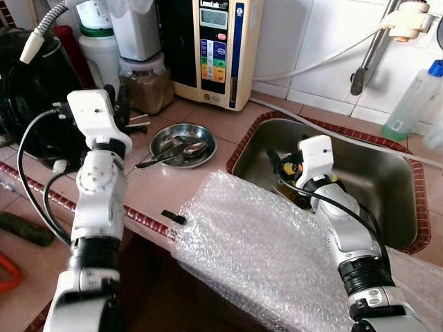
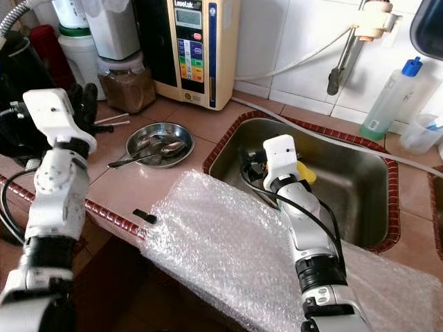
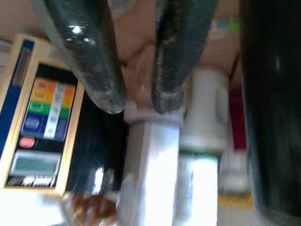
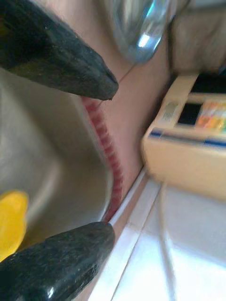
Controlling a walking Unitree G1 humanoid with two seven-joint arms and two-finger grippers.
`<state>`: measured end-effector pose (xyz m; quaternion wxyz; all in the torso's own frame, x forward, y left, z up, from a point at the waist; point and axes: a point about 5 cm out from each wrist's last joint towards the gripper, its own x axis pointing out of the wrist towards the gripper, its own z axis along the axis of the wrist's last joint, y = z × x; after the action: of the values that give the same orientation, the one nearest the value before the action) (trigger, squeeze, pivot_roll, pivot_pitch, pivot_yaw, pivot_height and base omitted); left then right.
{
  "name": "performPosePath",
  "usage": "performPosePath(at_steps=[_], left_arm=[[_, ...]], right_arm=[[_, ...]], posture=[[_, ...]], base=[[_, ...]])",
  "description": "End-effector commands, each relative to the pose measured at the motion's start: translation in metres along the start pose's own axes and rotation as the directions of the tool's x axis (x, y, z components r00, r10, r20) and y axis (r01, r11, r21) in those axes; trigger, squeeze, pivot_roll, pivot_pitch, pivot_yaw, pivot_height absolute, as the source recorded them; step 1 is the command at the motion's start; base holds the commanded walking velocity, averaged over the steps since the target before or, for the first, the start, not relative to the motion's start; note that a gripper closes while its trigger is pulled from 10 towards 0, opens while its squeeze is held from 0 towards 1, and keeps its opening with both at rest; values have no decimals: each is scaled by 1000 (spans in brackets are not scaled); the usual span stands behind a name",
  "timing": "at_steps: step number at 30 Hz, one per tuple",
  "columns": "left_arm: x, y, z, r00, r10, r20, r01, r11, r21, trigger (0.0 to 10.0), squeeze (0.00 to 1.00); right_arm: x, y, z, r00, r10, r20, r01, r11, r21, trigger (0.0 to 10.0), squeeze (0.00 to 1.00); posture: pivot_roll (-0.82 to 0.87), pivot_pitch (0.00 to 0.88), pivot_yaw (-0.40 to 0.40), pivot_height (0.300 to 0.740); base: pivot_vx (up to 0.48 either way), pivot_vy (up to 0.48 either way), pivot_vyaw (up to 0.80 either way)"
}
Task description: Kitchen organization
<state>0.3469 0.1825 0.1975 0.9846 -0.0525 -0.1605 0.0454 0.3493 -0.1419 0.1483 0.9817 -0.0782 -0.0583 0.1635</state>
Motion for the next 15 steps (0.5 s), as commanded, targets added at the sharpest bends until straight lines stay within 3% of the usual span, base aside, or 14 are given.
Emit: performPosePath(at_steps=[1, 9, 15], left_arm=[[-4, 2, 0, 1000, 27, -14, -27, 1000, -4, 10000, 1000], [-10, 2, -5, 995, 86, -59, -87, 996, -8, 10000, 1000], [-18, 6, -19, 970, 185, -156, -192, 981, -31, 10000, 1000]], right_arm=[[1, 9, 12, 996, 69, 58, -70, 997, 14, 10000, 0], [-1, 17, 24, 987, 113, 116, -116, 993, 23, 10000, 0], [-1, 18, 29, 984, 115, 136, -120, 992, 32, 10000, 0]], posture=[[100, 0, 12, 740], [97, 0, 13, 740], [95, 0, 17, 740]], base=[[0, 0, 0], [0, 0, 0], [0, 0, 0]])
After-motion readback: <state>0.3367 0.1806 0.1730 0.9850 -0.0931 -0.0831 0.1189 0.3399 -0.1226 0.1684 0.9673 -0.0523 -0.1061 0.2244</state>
